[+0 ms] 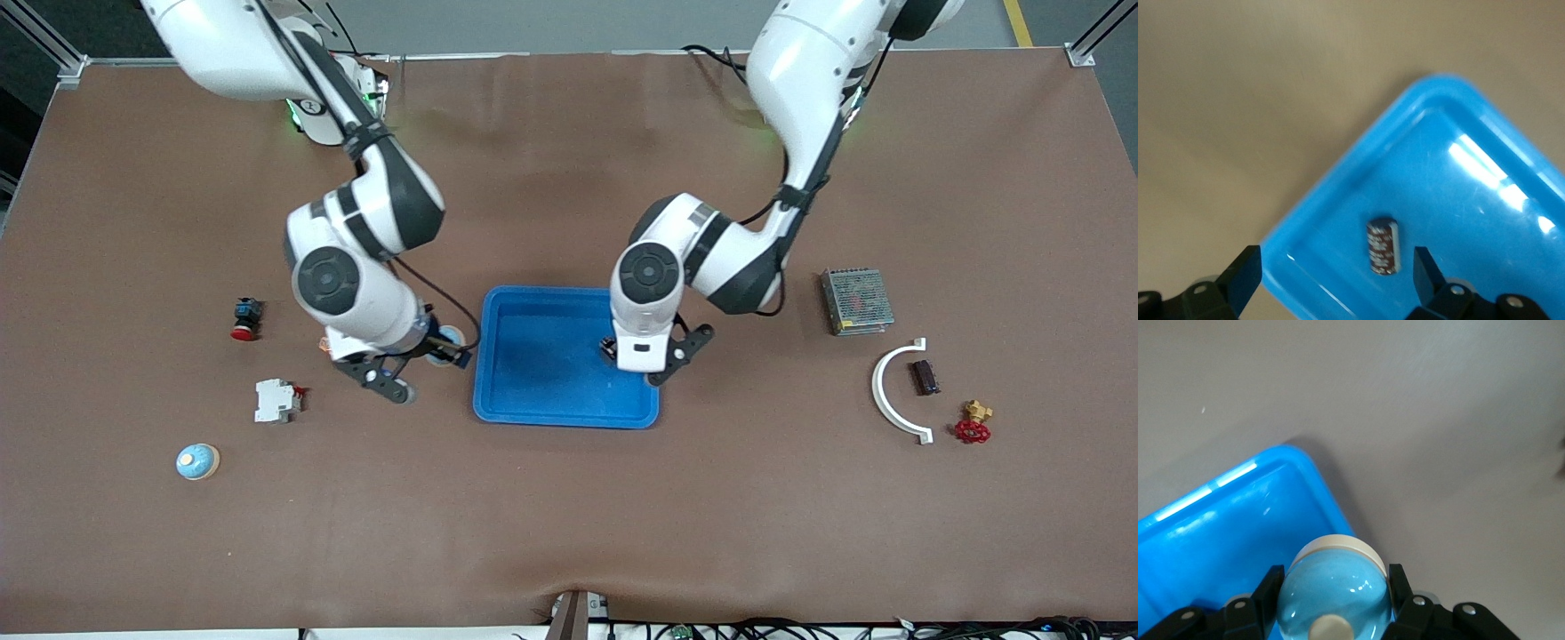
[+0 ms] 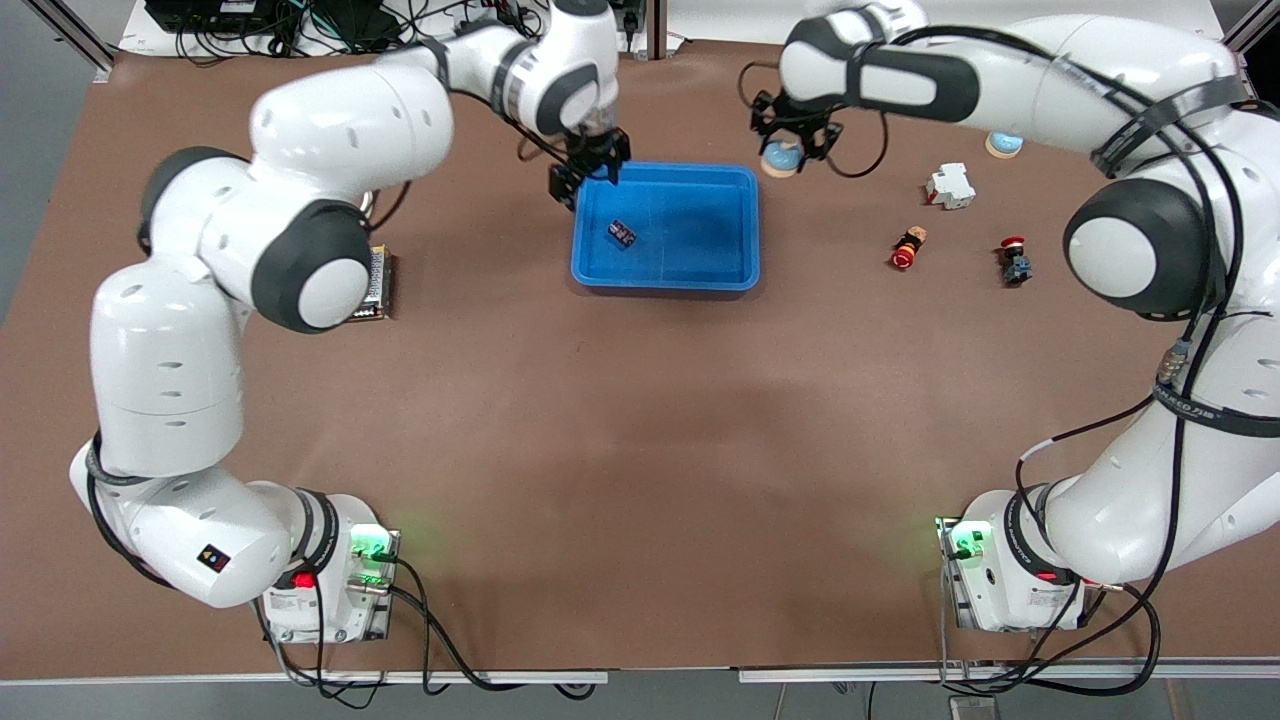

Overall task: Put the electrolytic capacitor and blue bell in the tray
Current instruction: 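Return the left gripper to the second capacitor while the right gripper places the bell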

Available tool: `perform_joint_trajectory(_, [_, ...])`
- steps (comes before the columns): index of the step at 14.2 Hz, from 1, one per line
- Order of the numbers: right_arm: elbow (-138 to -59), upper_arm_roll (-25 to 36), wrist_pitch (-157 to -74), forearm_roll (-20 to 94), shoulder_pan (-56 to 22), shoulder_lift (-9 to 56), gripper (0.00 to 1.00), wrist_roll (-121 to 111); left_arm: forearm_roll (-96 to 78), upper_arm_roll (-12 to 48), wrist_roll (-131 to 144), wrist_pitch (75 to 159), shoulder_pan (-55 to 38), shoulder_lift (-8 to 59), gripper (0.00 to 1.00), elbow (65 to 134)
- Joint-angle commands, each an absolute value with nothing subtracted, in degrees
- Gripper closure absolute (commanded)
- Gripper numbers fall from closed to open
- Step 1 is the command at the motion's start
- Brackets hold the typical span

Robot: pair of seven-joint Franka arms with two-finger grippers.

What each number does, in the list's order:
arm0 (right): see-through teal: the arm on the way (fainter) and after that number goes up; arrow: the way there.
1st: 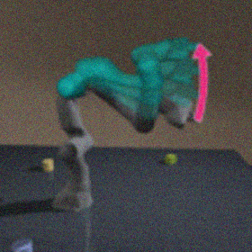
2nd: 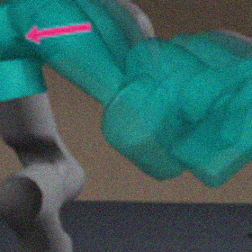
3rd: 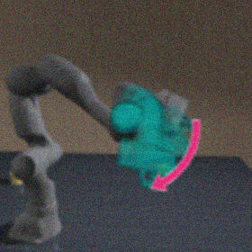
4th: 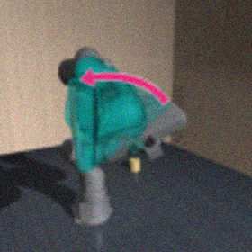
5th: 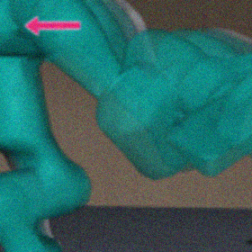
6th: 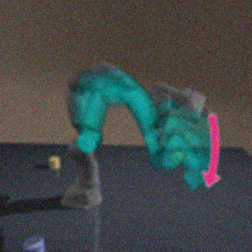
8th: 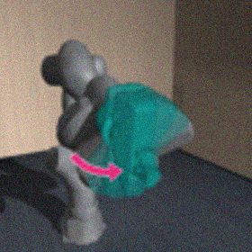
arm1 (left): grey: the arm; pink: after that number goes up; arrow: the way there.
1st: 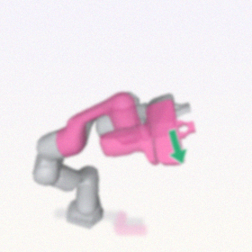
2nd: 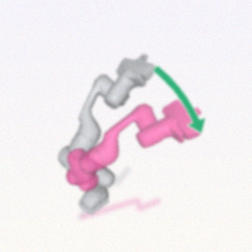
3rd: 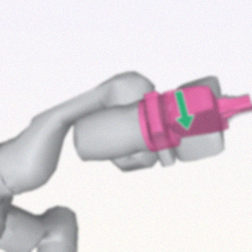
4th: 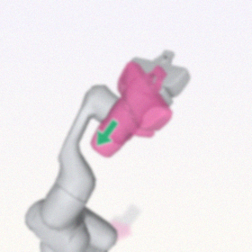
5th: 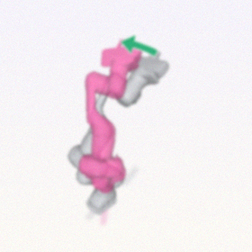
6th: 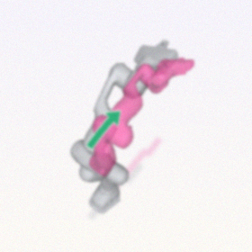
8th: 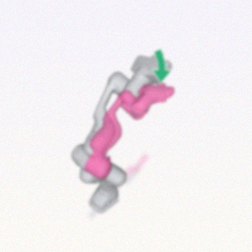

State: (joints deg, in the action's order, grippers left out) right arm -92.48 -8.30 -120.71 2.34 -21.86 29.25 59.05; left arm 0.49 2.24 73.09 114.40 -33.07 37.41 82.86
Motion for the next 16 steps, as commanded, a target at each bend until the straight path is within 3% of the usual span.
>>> perform_joint_trajectory(1, [-92.99,-7.47,-125.66,-2.36,-26.71,32.24,1.0,69.23,1.23,2.72,63.41,109.79,-27.62,32.71,0.0,84.02])
perform_joint_trajectory(7, [-93.16,-7.38,-131.47,-2.9,-30.93,37.61,1.0,76.02,0.7,2.81,36.16,102.22,-13.38,27.08,0.0,84.37])
perform_joint_trajectory(16, [-97.81,-7.29,-136.83,-2.9,-33.05,39.64,1.0,77.25,4.39,2.72,6.09,106.33,4.21,25.84,0.0,88.23])
